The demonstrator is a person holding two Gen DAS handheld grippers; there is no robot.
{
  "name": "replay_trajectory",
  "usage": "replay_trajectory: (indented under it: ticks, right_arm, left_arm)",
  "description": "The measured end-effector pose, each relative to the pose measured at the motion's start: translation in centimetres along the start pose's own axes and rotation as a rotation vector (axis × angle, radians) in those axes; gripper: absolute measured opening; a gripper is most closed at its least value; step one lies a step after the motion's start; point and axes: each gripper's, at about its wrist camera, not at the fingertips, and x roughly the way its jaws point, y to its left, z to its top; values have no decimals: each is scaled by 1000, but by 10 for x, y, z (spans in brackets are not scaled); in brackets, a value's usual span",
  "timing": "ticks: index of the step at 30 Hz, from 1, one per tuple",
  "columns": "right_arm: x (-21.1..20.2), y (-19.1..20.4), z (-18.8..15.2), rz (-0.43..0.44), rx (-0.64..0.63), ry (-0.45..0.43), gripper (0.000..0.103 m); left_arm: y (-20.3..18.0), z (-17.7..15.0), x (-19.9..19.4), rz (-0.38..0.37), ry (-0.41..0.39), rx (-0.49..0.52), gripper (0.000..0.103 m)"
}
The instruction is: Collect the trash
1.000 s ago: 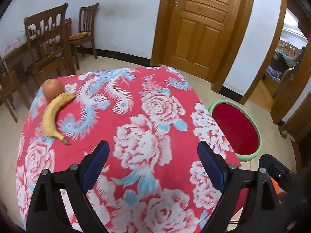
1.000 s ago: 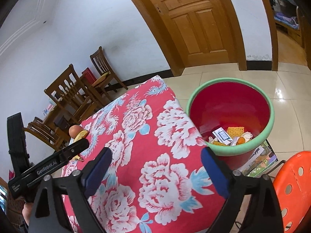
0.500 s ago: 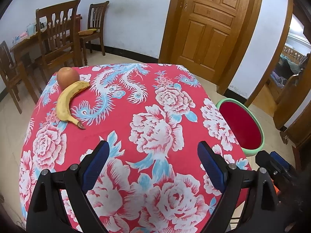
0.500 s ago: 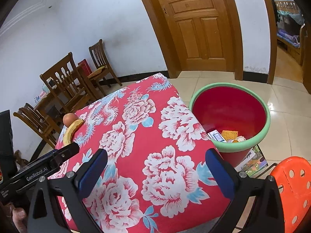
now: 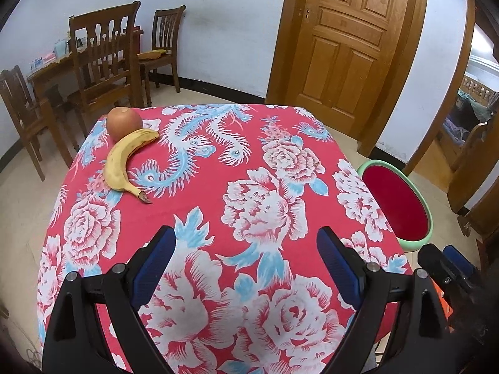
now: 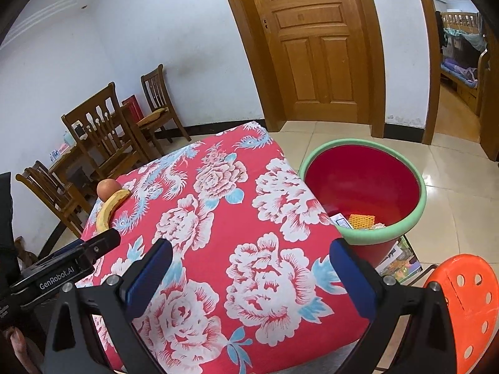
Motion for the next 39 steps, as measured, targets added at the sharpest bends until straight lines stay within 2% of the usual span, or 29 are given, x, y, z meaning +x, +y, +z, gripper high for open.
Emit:
replay_trajectory:
  ticks: [39]
  right_arm:
    - [-1, -2, -2, 13, 10, 7, 103]
  left_arm:
    - [-4, 0, -3, -7, -17, 10, 91]
